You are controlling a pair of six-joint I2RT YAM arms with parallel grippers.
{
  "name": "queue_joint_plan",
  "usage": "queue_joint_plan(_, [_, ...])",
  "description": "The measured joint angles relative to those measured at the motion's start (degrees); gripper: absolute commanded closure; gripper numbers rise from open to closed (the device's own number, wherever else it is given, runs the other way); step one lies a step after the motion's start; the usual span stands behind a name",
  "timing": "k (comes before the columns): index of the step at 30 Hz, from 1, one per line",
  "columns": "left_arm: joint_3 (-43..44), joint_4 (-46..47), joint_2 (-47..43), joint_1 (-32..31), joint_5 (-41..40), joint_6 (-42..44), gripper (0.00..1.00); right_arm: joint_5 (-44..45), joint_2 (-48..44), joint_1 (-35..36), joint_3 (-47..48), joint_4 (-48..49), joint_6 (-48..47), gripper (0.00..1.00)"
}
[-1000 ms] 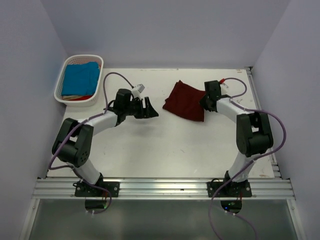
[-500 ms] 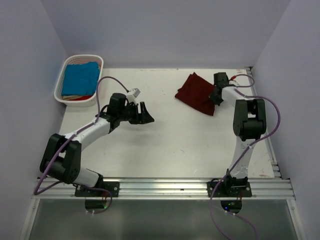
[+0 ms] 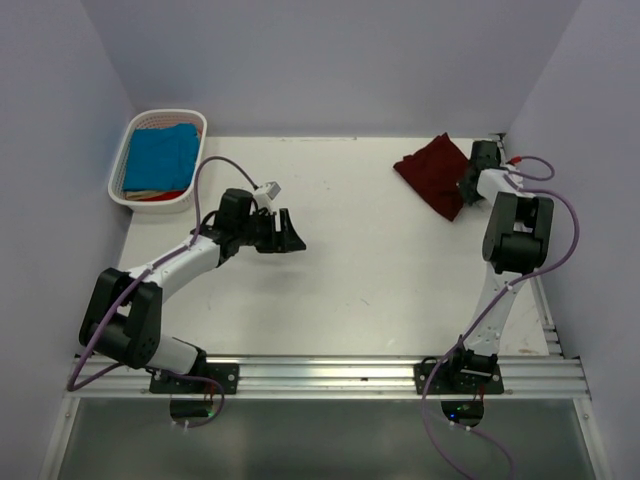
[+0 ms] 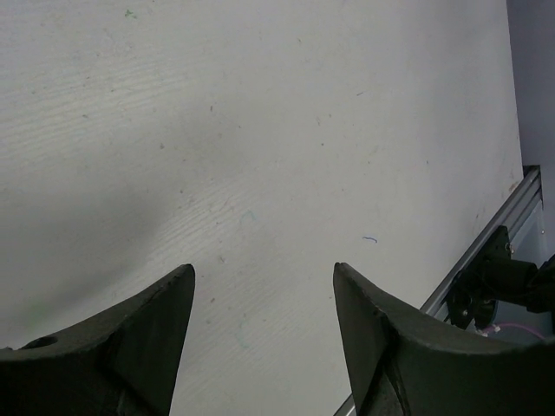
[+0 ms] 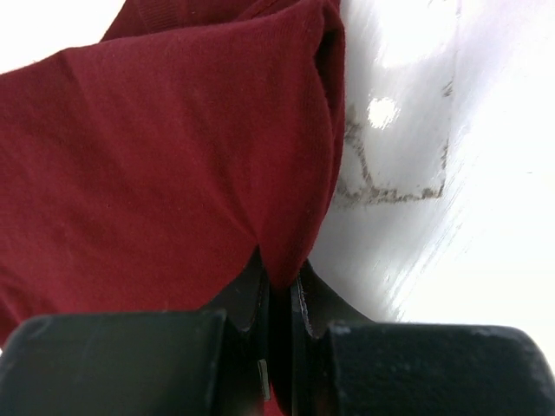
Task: Fold and stack the t-shirts
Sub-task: Put the neatly folded tshirt into the corner of the board with the right arm
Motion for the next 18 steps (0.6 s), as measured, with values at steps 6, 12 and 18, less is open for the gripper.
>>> queue_joint_plan(6, [0.4, -2.9, 0.0, 0.0, -1.1, 1.0, 0.32, 1.9, 0.2, -0.4, -0.9, 1.4, 7.6, 1.00])
queue_joint_plan(12, [2.2, -6.1, -0.2, 0.0, -1.6, 1.6, 0.32, 3.3, 0.0, -0.7, -3.4, 6.4, 15.1, 1.00])
queue_joint_plan(18, [4.0, -7.1, -0.2, 0.0, -1.5, 1.9, 0.32, 3.0, 0.7, -2.7, -3.9, 9.9, 17.5, 1.00])
